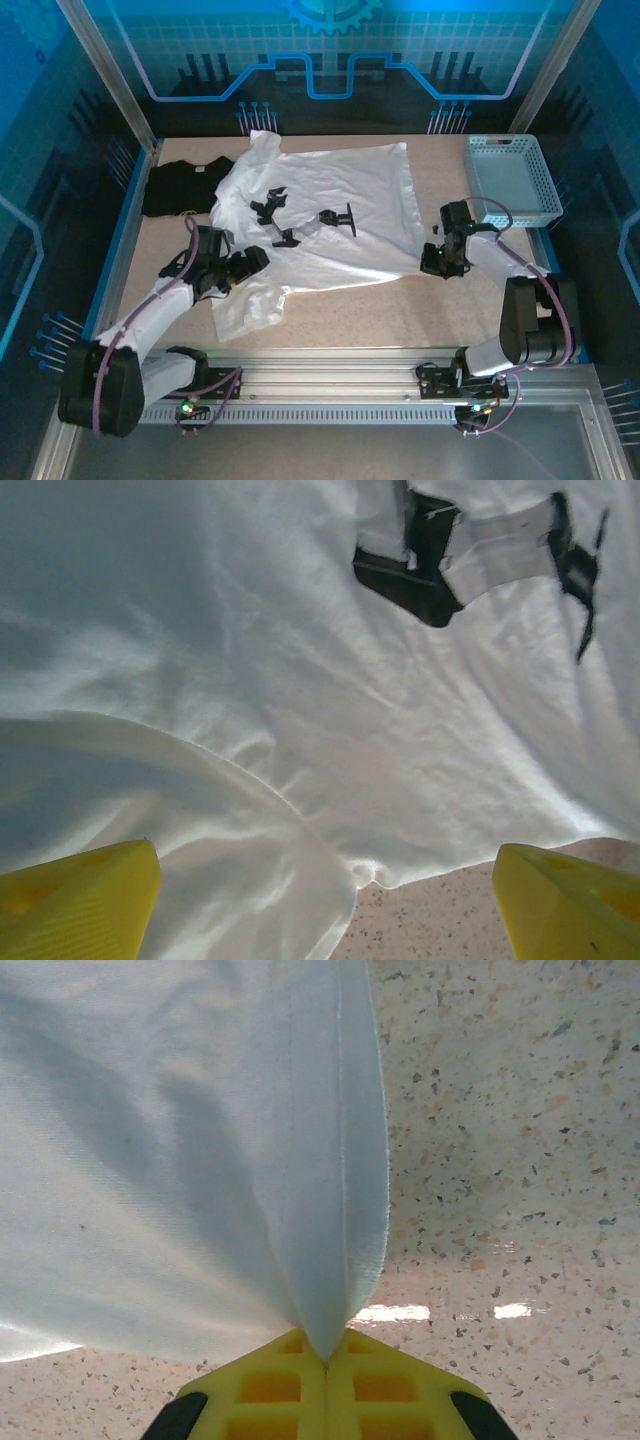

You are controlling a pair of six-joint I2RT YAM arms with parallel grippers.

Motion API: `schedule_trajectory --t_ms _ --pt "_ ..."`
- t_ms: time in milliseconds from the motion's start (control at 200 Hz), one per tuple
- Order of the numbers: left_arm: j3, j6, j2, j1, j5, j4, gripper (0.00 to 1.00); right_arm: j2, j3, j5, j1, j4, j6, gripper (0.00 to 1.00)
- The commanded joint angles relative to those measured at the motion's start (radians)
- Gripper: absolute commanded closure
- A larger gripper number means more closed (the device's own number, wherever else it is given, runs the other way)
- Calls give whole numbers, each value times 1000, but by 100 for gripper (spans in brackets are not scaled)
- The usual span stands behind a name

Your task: Fold the inside-out t-shirt

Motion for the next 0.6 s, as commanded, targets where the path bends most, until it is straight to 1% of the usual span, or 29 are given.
schedule_trajectory --t_ms 0,75,155,290,430,595 --pt "94 9 89 -9 -5 93 13 13 -6 -56 -16 22 -22 95" --pt "153 14 171 -9 -48 138 13 16 -3 -65 -21 24 -25 95" --pt "235 17 297 -9 -87 183 13 16 -2 -73 -23 27 -27 95" --pt "422 32 539 -9 -81 203 13 14 3 -84 -26 20 -36 95" --pt "618 69 769 -9 -97 139 13 10 -3 -103 -38 31 -37 96" --pt "777 81 930 -40 -61 91 14 4 3 -114 -53 24 -39 96"
